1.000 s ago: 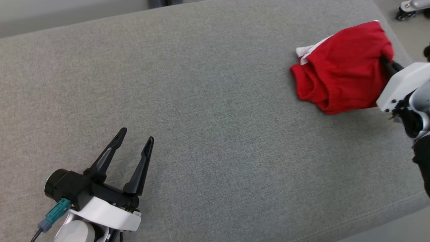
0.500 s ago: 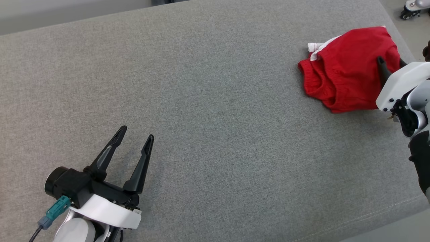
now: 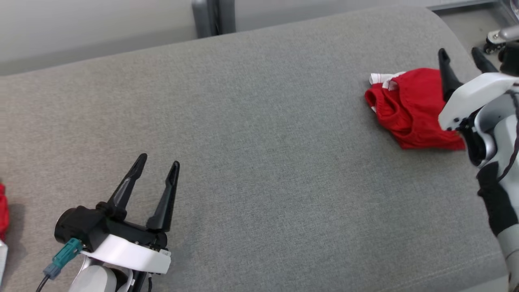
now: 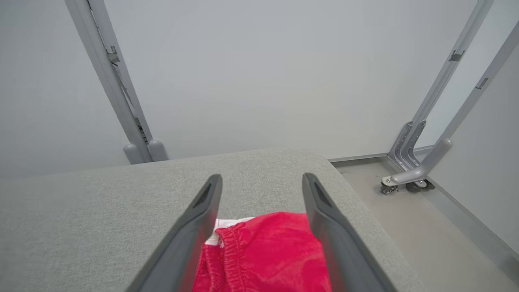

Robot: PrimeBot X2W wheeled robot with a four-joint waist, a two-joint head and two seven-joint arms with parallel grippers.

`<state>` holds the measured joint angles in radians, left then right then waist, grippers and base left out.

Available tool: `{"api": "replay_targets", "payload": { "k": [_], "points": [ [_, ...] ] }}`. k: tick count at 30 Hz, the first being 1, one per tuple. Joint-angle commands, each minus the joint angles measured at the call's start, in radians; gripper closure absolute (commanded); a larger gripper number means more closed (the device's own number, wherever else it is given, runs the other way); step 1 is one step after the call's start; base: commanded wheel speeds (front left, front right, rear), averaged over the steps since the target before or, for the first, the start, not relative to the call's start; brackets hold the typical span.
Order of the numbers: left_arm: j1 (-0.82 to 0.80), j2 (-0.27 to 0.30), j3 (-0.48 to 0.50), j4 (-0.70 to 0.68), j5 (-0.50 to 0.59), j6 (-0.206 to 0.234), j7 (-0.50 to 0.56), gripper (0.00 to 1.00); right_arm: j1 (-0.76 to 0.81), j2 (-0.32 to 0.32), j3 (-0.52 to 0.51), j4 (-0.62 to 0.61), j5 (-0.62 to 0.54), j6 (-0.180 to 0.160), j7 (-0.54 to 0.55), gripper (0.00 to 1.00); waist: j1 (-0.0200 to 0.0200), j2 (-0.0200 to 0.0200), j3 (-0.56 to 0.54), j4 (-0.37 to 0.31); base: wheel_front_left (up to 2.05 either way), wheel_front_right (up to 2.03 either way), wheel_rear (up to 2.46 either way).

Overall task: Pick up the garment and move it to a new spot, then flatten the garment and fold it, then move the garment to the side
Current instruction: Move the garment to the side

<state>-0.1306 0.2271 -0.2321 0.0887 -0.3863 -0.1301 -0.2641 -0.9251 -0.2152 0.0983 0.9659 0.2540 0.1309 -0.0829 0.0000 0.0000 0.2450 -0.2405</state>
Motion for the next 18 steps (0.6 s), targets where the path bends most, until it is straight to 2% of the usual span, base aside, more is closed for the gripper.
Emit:
{"api": "replay_targets", "payload": {
  "k": [1,6,12,18],
  "points": [
    [0.009,-0.006,0.021,0.004,0.008,-0.001,0.000,0.00,0.043,0.009,0.009,-0.041,0.020,0.000,-0.016,0.00,0.0000,0.0000,-0.042,0.029,0.00,0.00,0.00],
    [0.022,-0.022,0.073,0.012,0.019,-0.001,0.000,0.00,0.139,0.008,0.027,-0.163,0.070,0.000,-0.053,0.00,0.0000,0.0000,-0.090,0.072,0.00,0.00,0.00],
    [0.047,-0.050,0.127,0.034,0.038,-0.001,0.000,0.00,0.341,0.009,0.023,-0.327,0.139,0.000,-0.076,0.00,0.0000,0.0000,-0.167,0.160,0.00,0.00,0.00],
    [0.080,-0.076,0.178,0.058,0.065,-0.001,0.000,0.00,0.517,0.017,-0.012,-0.467,0.125,0.000,-0.099,0.00,0.0000,0.0000,-0.221,0.218,0.00,0.00,0.00]
  ]
}}
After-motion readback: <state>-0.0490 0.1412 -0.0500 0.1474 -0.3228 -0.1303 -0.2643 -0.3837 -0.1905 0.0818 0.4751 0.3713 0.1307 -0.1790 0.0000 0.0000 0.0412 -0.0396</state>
